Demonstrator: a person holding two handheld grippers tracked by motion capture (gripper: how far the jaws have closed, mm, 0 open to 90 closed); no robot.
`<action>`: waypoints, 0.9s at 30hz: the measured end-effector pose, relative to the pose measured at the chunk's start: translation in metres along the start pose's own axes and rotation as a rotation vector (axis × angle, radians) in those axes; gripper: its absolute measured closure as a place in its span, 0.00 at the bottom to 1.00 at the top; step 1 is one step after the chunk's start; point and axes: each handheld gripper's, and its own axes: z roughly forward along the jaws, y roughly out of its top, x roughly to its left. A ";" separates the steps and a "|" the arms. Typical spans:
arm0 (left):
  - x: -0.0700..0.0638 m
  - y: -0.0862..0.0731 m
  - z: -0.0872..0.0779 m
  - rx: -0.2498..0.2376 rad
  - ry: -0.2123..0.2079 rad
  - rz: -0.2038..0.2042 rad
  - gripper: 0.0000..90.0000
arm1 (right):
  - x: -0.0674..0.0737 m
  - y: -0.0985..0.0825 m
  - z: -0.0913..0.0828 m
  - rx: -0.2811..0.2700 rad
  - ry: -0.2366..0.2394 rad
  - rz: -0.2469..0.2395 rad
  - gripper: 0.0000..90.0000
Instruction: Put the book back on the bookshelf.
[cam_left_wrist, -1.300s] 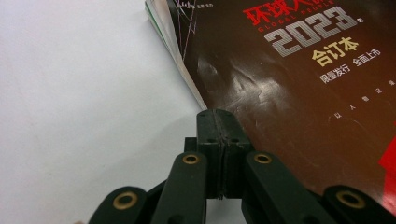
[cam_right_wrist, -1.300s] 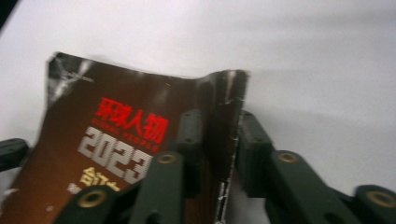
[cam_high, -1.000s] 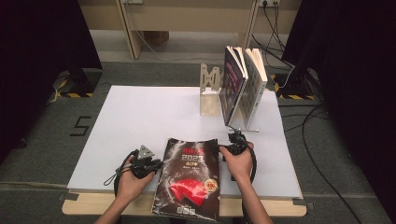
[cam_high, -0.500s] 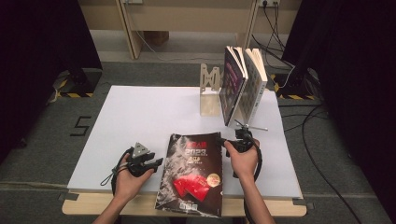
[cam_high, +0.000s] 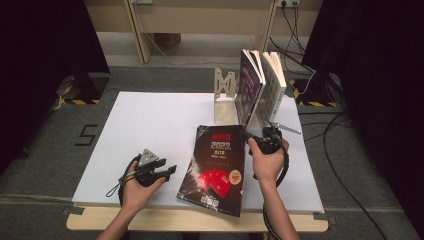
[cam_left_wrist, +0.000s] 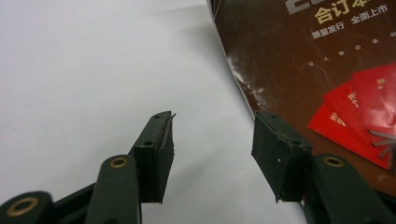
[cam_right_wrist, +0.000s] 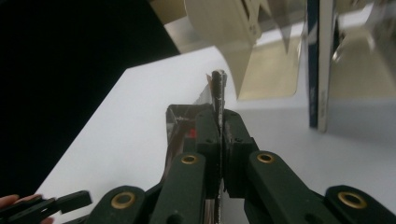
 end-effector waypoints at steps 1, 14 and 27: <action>0.000 0.002 0.000 -0.004 -0.006 -0.003 0.53 | 0.003 0.002 -0.001 -0.015 -0.009 -0.012 0.98; -0.003 0.032 0.003 -0.081 -0.040 -0.002 0.46 | 0.029 0.024 -0.002 -0.149 -0.060 -0.105 0.98; -0.007 0.056 0.007 -0.112 -0.070 0.023 0.47 | 0.043 0.034 0.001 -0.197 -0.089 -0.158 0.98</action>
